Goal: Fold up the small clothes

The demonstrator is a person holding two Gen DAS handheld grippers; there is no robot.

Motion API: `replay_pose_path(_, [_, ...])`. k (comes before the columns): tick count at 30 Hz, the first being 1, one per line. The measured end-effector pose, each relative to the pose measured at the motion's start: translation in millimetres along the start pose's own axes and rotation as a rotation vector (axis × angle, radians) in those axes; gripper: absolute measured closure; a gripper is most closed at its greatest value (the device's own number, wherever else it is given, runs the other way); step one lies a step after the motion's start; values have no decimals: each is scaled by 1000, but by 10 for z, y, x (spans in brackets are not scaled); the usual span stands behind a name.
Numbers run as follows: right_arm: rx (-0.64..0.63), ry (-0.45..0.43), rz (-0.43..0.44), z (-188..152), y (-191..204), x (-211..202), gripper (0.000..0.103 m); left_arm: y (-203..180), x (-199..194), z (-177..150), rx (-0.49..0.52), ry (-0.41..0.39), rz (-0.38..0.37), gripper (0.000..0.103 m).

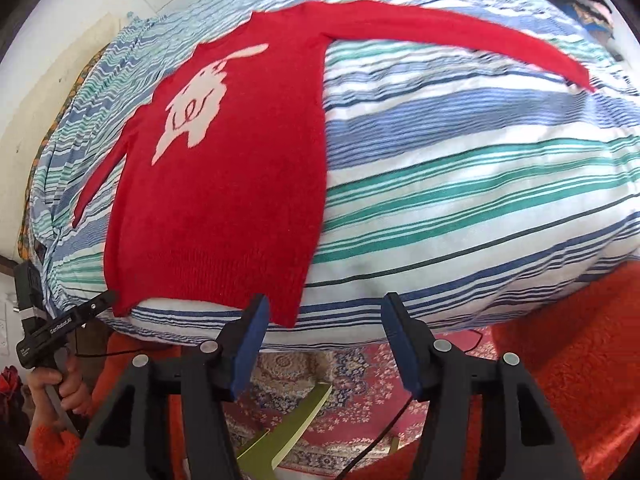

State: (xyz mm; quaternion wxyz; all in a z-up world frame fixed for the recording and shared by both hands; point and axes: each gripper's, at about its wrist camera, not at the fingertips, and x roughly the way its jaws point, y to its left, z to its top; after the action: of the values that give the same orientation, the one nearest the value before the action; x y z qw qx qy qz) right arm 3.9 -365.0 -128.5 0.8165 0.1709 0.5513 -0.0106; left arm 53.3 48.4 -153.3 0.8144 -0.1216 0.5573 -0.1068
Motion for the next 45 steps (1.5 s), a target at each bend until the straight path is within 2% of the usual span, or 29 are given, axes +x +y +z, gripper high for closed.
replay_pose_path(3, [-8,-151,-57,-17,42,-369,45,21,-334,17,-10,-100,49,38])
replay_pose_path(7, [-75,-349,-97,-32,242,-781,44,-88,-843,4,57,-254,141,31])
replay_pose_path(10, [-114,-478,-68,-27,413,-1026,41,-255,-1196,-9,118,-345,192,26])
replay_pose_path(14, [-185,-628,-11,-60,614,-1312,33,-588,-1590,-32,222,-478,246,4])
replay_pose_path(15, [-205,-658,-9,-80,681,-1349,30,-669,-1651,-26,246,-510,254,3])
replay_pose_path(18, [-230,-679,-8,-110,786,-1346,28,-851,-1672,20,300,-557,245,2])
replay_pose_path(21, [-211,-638,-11,-114,829,-1296,28,-887,-1543,38,300,-526,226,2])
replay_pose_path(23, [-216,-626,-13,-159,874,-1319,28,-856,-1542,5,299,-504,187,3])
replay_pose_path(25, [-267,-630,-37,-197,937,-1423,28,-791,-1740,-3,304,-521,139,3])
replay_pose_path(28, [-306,-669,-40,-79,983,-1893,28,-691,-2322,122,302,-598,85,3])
replay_pose_path(30, [-302,-771,-50,7,1000,-2426,27,-675,-2736,232,308,-648,73,3])
replay_pose_path(32, [-269,-868,-47,58,1015,-2965,16,-689,-3094,289,299,-712,76,1])
replay_pose_path(33, [-255,-904,-20,67,1018,-3190,7,-702,-3222,295,286,-740,77,1])
replay_pose_path(34, [-254,-931,19,55,1030,-3375,4,-714,-3303,300,271,-756,72,1])
replay_pose_path(36, [-279,-970,84,20,1058,-3584,3,-739,-3341,312,232,-755,50,1])
replay_pose_path(39, [-338,-998,78,-68,1155,-3544,3,-744,-3179,341,173,-710,43,1])
replay_pose_path(42, [-376,-965,38,-86,1229,-3242,3,-722,-2990,358,170,-660,73,1])
replay_pose_path(45, [-397,-913,21,-46,1228,-2846,3,-714,-2763,395,193,-620,158,1])
